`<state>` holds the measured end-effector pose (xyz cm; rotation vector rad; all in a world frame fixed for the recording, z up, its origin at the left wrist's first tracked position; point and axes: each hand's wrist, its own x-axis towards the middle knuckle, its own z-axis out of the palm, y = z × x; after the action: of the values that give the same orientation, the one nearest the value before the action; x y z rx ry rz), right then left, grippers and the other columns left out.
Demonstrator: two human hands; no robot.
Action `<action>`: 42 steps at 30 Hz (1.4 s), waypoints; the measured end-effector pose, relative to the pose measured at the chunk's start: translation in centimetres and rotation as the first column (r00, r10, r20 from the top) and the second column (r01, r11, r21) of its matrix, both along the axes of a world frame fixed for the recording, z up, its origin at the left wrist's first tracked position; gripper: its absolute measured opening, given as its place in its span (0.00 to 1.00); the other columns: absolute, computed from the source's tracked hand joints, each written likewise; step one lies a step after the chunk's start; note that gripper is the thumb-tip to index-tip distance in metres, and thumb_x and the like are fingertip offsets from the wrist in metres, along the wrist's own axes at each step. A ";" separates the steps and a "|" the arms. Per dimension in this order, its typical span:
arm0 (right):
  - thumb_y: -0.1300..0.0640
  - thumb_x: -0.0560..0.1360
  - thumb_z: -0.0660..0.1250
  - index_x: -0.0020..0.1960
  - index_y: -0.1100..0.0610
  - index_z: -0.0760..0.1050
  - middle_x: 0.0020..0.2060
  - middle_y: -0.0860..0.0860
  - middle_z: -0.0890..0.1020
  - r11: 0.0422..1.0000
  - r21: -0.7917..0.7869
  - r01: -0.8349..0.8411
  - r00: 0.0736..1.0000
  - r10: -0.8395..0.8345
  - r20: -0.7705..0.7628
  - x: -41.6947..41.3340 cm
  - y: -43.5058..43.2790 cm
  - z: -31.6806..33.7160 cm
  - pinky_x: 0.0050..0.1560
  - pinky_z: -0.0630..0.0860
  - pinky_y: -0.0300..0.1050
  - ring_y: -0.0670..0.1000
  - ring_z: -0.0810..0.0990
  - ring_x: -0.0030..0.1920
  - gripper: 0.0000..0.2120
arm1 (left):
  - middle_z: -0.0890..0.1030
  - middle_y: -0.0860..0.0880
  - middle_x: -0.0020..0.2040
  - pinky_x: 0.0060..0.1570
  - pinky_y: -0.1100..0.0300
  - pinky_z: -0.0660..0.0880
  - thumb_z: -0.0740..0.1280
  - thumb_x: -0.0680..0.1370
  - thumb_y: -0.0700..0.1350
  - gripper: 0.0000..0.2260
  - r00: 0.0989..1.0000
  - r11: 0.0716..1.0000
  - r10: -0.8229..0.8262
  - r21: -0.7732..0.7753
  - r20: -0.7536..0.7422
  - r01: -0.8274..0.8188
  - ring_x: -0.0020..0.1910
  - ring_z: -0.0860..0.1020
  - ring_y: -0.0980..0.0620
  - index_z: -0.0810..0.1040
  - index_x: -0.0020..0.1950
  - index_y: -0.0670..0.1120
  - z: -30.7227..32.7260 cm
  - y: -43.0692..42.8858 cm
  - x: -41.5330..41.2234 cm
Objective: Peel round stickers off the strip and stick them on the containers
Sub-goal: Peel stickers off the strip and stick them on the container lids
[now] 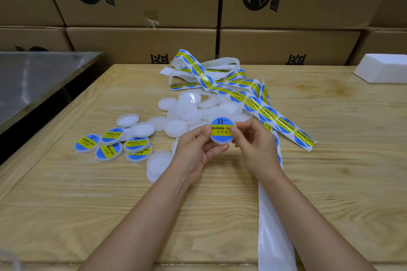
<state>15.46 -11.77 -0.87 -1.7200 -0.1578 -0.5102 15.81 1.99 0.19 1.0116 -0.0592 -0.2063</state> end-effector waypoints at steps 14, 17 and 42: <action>0.56 0.78 0.61 0.60 0.57 0.73 0.41 0.51 0.82 0.883 -0.327 0.337 0.914 -0.391 -0.114 1.2 -3.8 0.2 0.42 0.68 0.44 0.52 0.78 0.41 0.12 | 0.80 0.47 0.42 0.46 0.65 0.76 0.61 0.80 0.42 0.08 0.734 0.649 0.488 0.365 0.472 -0.667 0.42 0.77 0.54 0.79 0.51 0.42 1.4 3.1 1.6; 0.60 0.78 0.60 0.56 0.62 0.76 0.45 0.57 0.82 0.743 -0.569 0.352 0.894 -0.448 -0.031 1.5 -4.6 -0.3 0.45 0.70 0.48 0.60 0.77 0.50 0.11 | 0.81 0.50 0.45 0.47 0.71 0.72 0.64 0.79 0.47 0.10 0.554 0.302 0.514 0.466 0.655 -0.832 0.43 0.76 0.58 0.81 0.52 0.42 1.4 7.0 2.5; 0.40 0.79 0.48 0.36 0.55 0.77 0.29 0.52 0.80 0.880 -0.314 0.356 0.909 -0.404 -0.102 2.1 -4.5 -1.9 0.42 0.74 0.50 0.55 0.78 0.36 0.28 | 0.83 0.44 0.40 0.36 0.55 0.77 0.66 0.72 0.39 0.08 0.344 0.258 -0.620 0.597 0.705 -0.760 0.38 0.81 0.44 0.83 0.47 0.40 -0.8 -1.8 -1.0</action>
<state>17.58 -16.28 -2.82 -2.0870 0.2461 -0.6537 14.76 0.16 -0.62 2.4104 -1.1891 0.7329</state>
